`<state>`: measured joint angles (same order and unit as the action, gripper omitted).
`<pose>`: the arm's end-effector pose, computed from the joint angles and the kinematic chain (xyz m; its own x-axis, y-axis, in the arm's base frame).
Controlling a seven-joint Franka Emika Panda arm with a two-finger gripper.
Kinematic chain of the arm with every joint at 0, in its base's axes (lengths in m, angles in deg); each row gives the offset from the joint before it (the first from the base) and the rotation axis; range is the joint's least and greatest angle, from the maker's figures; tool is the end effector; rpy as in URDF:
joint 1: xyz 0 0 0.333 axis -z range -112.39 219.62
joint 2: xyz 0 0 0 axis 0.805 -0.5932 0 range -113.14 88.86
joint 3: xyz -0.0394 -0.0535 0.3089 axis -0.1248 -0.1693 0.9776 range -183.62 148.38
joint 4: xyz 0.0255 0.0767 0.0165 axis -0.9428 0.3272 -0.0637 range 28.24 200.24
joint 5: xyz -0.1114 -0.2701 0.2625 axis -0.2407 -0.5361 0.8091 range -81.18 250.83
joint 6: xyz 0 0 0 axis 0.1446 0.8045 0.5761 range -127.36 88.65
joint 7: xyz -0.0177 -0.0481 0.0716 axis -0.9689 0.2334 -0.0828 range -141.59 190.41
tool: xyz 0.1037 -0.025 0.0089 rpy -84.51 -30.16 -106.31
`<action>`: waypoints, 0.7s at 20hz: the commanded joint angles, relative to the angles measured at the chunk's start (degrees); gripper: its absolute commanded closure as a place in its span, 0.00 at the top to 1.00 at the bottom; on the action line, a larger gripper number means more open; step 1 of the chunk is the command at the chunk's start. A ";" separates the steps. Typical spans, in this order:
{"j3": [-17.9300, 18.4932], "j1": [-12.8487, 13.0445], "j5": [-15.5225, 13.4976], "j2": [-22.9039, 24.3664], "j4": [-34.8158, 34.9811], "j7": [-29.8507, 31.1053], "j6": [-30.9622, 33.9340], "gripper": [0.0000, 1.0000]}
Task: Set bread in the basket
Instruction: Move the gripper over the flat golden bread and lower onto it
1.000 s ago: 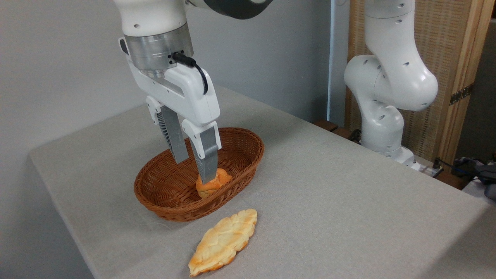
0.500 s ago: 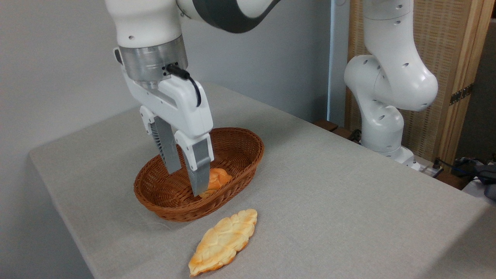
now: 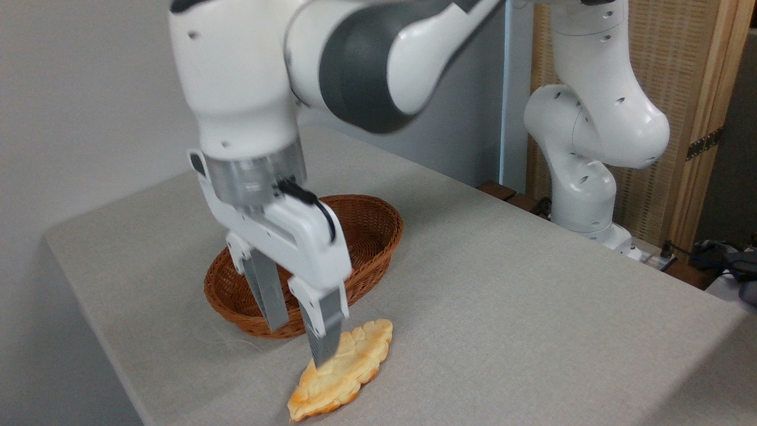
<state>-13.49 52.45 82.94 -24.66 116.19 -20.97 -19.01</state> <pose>0.6314 0.0521 0.5042 0.7686 -0.6385 0.0388 -0.6385 -0.7695 -0.0161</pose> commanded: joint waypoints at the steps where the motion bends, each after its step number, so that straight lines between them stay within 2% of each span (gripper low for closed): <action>1: 0.35 -0.42 -0.76 1.09 6.82 -0.67 -6.62 1.00; 6: 0.26 -0.51 -0.76 0.47 9.56 -0.68 -9.45 1.00; 14: -0.44 -0.42 -1.99 -1.20 9.56 -0.33 -10.85 1.00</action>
<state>-13.90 51.87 82.60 -25.66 125.29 -20.97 -28.50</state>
